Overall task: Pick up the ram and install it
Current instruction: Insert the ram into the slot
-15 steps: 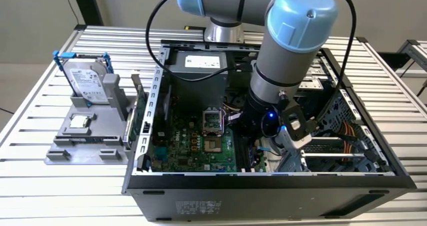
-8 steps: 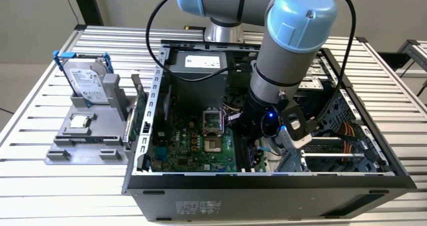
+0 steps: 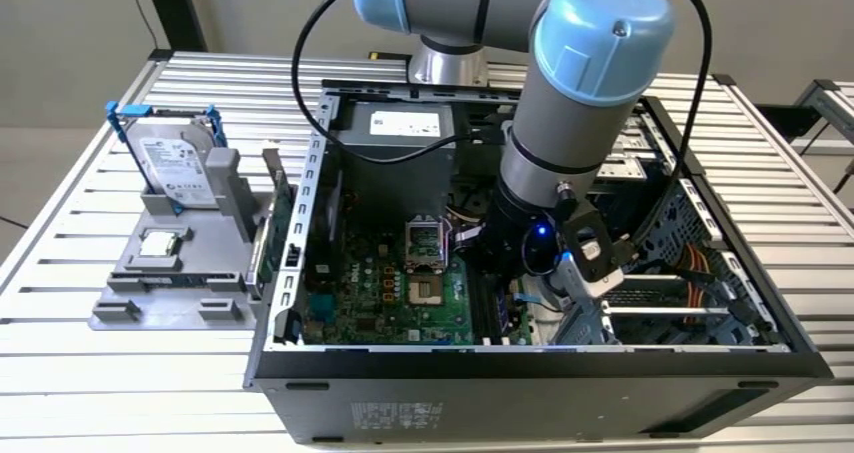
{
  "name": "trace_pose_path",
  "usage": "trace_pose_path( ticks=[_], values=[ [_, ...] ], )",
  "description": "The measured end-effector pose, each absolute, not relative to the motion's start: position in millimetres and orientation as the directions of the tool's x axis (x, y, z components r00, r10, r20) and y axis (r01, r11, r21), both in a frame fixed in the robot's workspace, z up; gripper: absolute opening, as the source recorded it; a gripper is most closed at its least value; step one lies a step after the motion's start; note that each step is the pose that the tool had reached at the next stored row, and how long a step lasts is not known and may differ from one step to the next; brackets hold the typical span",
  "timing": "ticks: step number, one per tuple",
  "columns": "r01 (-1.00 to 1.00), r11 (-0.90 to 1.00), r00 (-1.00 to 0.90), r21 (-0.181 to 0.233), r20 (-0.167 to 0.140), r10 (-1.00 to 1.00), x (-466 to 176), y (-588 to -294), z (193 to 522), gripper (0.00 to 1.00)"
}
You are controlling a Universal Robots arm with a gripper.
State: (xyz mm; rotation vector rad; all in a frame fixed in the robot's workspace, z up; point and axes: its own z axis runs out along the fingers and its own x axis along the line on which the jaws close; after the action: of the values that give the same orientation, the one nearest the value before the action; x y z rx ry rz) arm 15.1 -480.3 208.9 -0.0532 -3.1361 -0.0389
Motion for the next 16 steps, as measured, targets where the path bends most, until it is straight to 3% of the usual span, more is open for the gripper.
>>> trace_pose_path(
  ticks=[14, 15, 16],
  values=[
    [0.034, 0.999, -0.999, 0.025, 0.005, 0.034, 15.1, -480.3, 206.9, 0.0],
    [0.034, 0.999, -0.999, 0.026, 0.005, 0.034, 15.1, -480.1, 206.6, 1.0],
    [0.034, 0.999, -0.999, 0.025, 0.005, 0.034, 15.1, -480.1, 206.6, 1.0]
  ],
)
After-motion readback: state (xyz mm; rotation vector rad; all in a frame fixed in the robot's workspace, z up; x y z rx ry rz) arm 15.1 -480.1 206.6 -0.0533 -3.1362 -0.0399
